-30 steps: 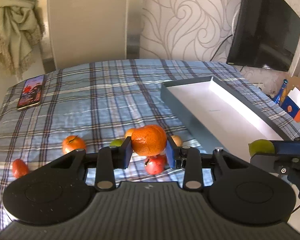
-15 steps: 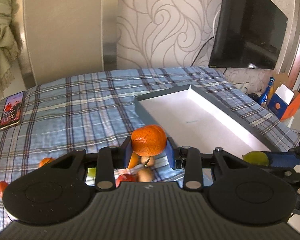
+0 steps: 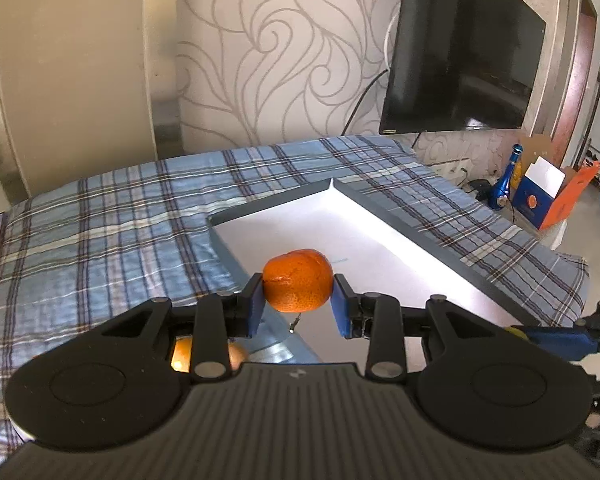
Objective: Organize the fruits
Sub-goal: 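Lift and carry the tangerine with the left tool while the right tool carries the lime toward the box, then lower the tangerine into the white box and open the left tool while the right tool holds the lime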
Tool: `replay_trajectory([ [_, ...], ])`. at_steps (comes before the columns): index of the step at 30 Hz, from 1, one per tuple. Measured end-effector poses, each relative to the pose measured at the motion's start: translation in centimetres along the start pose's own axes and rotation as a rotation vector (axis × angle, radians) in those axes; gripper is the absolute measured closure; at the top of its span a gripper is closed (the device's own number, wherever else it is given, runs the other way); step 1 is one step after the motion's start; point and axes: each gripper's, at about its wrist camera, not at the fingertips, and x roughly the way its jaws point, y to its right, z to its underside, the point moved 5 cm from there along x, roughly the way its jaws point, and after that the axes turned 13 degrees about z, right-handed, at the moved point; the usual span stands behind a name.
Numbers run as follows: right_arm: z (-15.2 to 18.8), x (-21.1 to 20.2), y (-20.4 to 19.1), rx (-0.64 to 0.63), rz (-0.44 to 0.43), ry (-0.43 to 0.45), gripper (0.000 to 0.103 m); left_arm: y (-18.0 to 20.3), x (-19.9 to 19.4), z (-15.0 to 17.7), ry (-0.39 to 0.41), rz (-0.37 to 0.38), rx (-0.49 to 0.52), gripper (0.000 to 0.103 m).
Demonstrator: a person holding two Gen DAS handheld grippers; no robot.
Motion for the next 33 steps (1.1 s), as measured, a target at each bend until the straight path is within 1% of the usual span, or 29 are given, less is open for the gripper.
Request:
replay_trajectory([
  [7,0.2,-0.3,1.2,0.014,0.033,0.000,0.074,1.3,2.3,-1.0,-0.007,0.029,0.030,0.063],
  [13,0.2,-0.4,2.0,0.022,0.058,0.000,0.074,2.2,4.6,-1.7,-0.018,0.050,0.034,0.063],
  [18,0.2,-0.5,2.4,0.024,0.076,-0.005,0.074,2.4,6.7,-2.0,-0.038,0.052,0.022,0.063],
  [24,0.2,-0.5,2.6,0.024,0.093,-0.009,0.074,1.9,9.1,-2.2,-0.068,0.036,-0.002,0.063],
  [33,0.2,-0.5,2.6,0.021,0.107,-0.015,0.074,1.4,11.1,-2.4,-0.094,0.021,-0.027,0.062],
])
